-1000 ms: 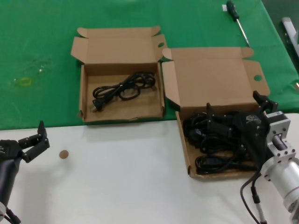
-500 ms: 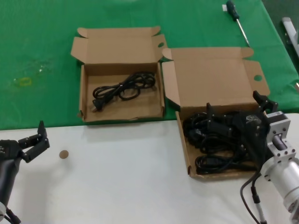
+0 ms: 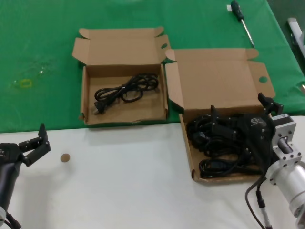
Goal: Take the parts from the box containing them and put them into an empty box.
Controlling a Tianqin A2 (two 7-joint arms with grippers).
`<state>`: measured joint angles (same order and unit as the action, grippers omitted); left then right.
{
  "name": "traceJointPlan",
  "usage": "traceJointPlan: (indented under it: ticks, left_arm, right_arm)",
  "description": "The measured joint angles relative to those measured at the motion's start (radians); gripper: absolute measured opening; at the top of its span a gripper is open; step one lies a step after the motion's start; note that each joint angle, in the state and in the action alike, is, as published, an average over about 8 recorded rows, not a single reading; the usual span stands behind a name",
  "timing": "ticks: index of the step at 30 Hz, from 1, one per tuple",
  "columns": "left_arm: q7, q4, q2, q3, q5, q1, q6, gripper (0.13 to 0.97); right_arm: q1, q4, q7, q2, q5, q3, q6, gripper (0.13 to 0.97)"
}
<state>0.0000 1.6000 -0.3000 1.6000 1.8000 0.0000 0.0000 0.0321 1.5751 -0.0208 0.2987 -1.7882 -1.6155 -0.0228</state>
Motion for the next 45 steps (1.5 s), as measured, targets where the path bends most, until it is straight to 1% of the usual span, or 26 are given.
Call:
traceJointPlan:
  ticks: [45]
  left_arm:
    - [0.0, 0.0, 0.0, 0.0, 0.0, 0.0, 0.0, 0.966]
  right_arm:
    - [0.0, 0.0, 0.0, 0.0, 0.0, 0.0, 0.0, 0.966]
